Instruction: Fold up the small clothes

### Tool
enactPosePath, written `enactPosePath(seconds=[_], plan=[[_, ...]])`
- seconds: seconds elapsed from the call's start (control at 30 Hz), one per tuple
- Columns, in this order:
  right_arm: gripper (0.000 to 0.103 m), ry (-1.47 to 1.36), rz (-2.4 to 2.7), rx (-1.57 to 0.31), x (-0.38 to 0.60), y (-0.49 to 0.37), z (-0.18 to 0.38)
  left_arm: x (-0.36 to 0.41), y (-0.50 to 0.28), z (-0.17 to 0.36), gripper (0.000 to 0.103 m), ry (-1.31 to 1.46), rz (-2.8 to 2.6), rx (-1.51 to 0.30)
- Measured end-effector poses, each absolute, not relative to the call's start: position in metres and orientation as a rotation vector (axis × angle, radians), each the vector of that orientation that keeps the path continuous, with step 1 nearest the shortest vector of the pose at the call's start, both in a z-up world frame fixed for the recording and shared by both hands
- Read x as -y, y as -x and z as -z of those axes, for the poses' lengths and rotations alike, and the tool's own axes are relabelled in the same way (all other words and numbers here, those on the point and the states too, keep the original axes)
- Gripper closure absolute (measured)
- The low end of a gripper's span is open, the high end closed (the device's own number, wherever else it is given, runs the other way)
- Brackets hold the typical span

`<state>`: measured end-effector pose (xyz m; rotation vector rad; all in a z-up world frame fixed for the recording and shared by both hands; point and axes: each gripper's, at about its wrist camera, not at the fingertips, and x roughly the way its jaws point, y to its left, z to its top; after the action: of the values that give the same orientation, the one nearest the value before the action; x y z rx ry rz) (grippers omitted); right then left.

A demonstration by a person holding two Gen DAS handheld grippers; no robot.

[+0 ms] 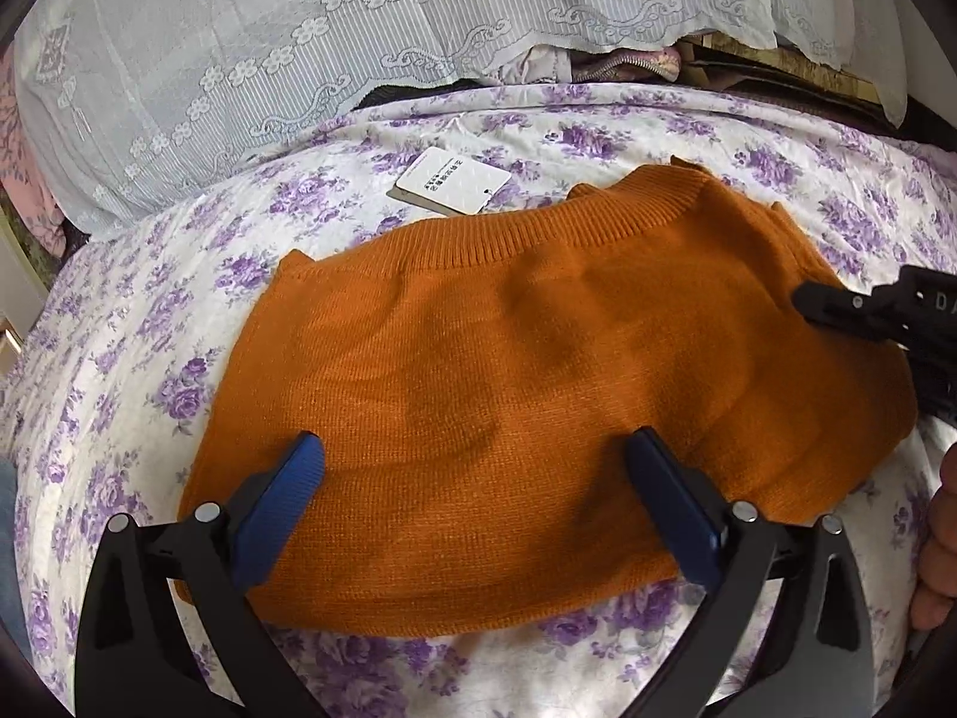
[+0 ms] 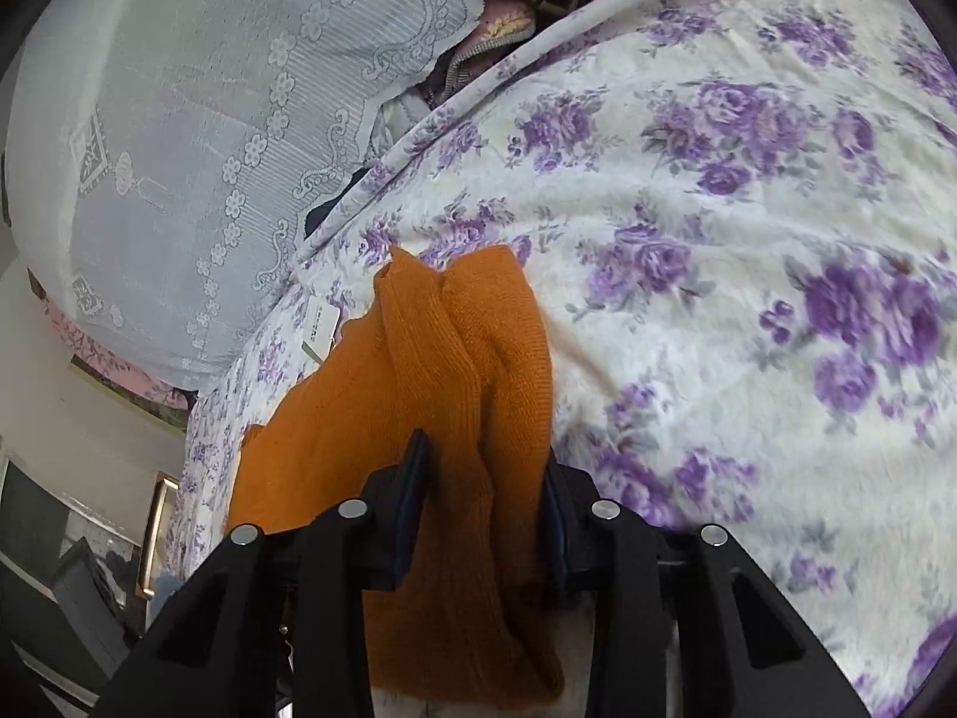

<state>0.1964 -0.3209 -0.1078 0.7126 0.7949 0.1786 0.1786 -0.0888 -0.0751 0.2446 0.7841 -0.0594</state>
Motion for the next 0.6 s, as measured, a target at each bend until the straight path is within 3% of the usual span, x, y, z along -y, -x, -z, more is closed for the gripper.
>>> enactPosePath(seconds=[0.07, 0.13, 0.6], plan=[[0.082, -0.713, -0.187, -0.779, 0.320, -0.192, 0.106, 0.090, -0.178, 0.075, 0.004, -0.252, 0.055, -0.778], [0.084, -0.683, -0.182, -0.761, 0.317, -0.187, 0.101, 0.090, -0.177, 0.075, 0.004, -0.254, 0.052, -0.774], [0.085, -0.559, -0.142, -0.721, 0.304, -0.181, 0.085, 0.085, -0.172, 0.070, 0.005, -0.231, 0.081, -0.756]])
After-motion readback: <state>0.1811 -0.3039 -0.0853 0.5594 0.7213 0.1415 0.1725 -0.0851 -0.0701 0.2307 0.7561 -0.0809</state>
